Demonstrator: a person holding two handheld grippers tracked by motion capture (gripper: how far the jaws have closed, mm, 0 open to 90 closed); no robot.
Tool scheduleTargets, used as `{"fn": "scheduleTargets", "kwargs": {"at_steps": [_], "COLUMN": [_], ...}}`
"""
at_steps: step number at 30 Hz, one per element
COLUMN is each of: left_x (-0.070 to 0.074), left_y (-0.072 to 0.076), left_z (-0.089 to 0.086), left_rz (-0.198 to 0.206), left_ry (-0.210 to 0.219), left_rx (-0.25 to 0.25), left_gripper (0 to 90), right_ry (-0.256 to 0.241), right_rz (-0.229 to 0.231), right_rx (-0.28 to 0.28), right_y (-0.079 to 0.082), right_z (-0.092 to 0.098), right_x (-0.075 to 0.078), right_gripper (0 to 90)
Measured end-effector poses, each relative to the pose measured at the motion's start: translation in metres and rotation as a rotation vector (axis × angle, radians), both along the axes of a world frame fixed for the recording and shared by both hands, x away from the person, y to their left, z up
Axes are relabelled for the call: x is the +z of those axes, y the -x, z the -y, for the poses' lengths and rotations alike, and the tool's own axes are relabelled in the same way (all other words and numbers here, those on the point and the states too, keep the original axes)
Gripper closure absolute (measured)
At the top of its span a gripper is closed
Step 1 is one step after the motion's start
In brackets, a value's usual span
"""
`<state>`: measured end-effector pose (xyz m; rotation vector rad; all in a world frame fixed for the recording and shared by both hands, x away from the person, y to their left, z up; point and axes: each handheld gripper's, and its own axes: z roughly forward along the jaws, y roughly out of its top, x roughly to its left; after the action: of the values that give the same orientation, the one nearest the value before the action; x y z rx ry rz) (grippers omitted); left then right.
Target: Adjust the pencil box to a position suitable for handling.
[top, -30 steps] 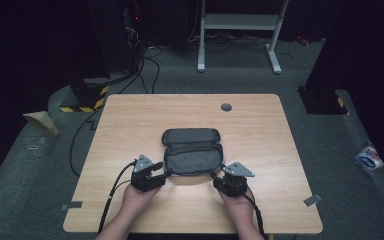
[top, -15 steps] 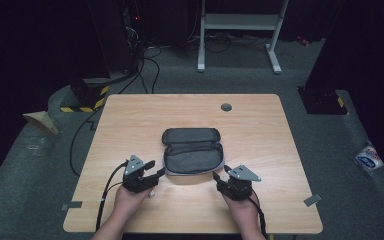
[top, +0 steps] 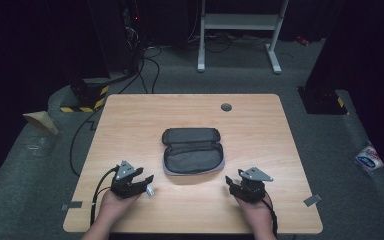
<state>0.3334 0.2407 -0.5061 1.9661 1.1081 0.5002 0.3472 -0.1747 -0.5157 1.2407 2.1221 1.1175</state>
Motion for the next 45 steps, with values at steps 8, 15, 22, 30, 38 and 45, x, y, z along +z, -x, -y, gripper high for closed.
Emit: {"fn": "scheduleTargets", "kwargs": {"at_steps": [8,15,22,30,38,45], "left_x": [-0.002,-0.003,-0.011,-0.015,-0.018,-0.019], "left_y": [0.016,0.035,0.040,0.035,0.024,0.026], "left_z": [-0.016,-0.008,0.007,0.026,0.035,0.032], "left_rz": [-0.041,-0.062,-0.102,-0.090,-0.048,-0.037], "left_ry": [0.036,-0.034,-0.049,-0.059,-0.078,-0.076], "left_rx": [-0.008,-0.030,-0.039,-0.051,-0.047,-0.025], "left_gripper": [42.8,52.0,51.0,49.4,53.3,63.1], "right_ry": [0.048,0.042,0.055,0.054,0.057,0.065], "right_rz": [-0.042,-0.060,-0.068,-0.077,-0.085,-0.087], "right_rx": [-0.075,-0.098,-0.098,-0.103,-0.100,-0.099], "right_y": [0.002,0.002,0.001,0.000,-0.001,-0.001], "right_z": [0.037,0.044,0.042,0.042,0.041,0.040], "right_x": [-0.003,-0.005,-0.006,-0.006,-0.006,-0.007], "right_gripper": [41.8,42.3,42.9,43.8,43.9,43.6]}}
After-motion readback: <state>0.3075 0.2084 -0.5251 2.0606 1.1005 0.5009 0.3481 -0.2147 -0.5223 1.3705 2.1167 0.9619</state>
